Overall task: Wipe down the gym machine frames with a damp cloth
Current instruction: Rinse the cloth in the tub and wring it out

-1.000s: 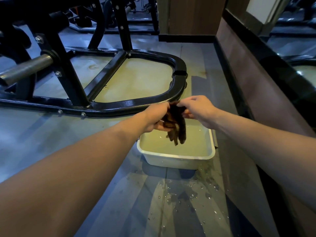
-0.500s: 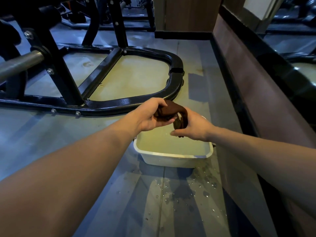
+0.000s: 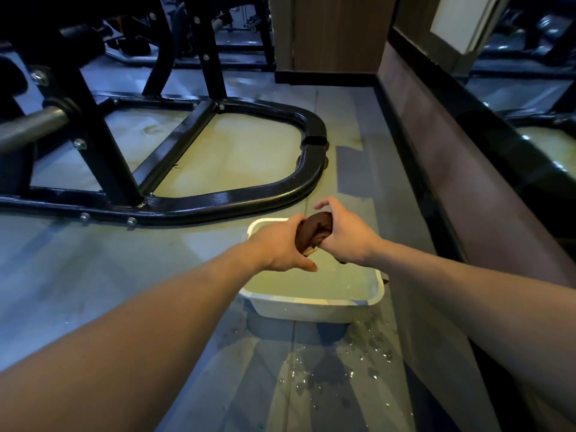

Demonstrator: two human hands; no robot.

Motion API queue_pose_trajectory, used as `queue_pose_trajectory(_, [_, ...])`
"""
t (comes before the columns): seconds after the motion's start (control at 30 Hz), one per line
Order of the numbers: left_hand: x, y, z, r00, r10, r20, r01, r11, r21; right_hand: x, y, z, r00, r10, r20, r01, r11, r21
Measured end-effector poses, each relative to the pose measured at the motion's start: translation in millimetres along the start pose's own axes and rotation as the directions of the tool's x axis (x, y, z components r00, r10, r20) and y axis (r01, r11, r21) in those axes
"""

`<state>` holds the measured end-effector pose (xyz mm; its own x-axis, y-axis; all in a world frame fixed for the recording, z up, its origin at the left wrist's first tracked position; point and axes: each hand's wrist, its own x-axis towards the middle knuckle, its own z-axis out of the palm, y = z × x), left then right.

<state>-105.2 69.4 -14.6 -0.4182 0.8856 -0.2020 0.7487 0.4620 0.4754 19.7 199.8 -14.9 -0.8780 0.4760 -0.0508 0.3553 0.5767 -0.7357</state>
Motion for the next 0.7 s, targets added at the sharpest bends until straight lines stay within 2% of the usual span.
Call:
queue_pose_trajectory(0.03, [-2,-1,-3,0.998,0.021,-0.066,-0.011,0.989,0.146,0,-1,-1,0.999,0.011,0.043,-0.011,1.000,0.003])
queue_pose_trajectory(0.1, [-3,-2,-12,0.994,0.036,-0.104,0.000,0.943,0.332,-2,1,0,0.993,0.025,0.117,-0.006,0.987,-0.162])
queue_pose_trajectory(0.17, [-3,-1,-17,0.995,0.009,-0.096,0.026,0.936,0.352,-4,5,4,0.994,-0.004,0.111,0.045,0.929,-0.366])
queue_pose_trajectory(0.23, [-2,0,-17,0.997,-0.045,-0.063,0.058,0.972,0.228,-3,8,7,0.996,-0.058,0.065,0.080,0.907,-0.412])
queue_pose_trajectory(0.3, [-1,-3,-13,0.998,-0.056,-0.028,0.057,0.997,0.056,-1,12,3,0.998,-0.039,0.038,0.051,0.923,-0.381])
queue_pose_trajectory(0.37, [-3,-8,-13,0.999,-0.023,-0.045,0.023,1.000,-0.002,1,15,-4,0.998,0.042,0.040,-0.028,0.951,-0.309])
queue_pose_trajectory(0.47, [-4,-14,-15,0.998,-0.015,-0.060,0.012,0.999,-0.048,2,14,-10,0.981,0.174,0.086,-0.166,0.982,-0.086])
queue_pose_trajectory(0.53, [-6,-16,-15,0.998,-0.051,-0.026,0.047,0.991,-0.126,3,12,-9,0.960,0.226,0.167,-0.244,0.965,0.097])
queue_pose_trajectory(0.6, [-9,-16,-17,0.995,-0.099,0.010,0.099,0.966,-0.239,3,7,-7,0.945,0.261,0.199,-0.301,0.931,0.208])
queue_pose_trajectory(0.7, [-16,-12,-21,0.970,-0.224,0.096,0.243,0.846,-0.474,4,0,-2,0.949,0.286,0.131,-0.309,0.925,0.222])
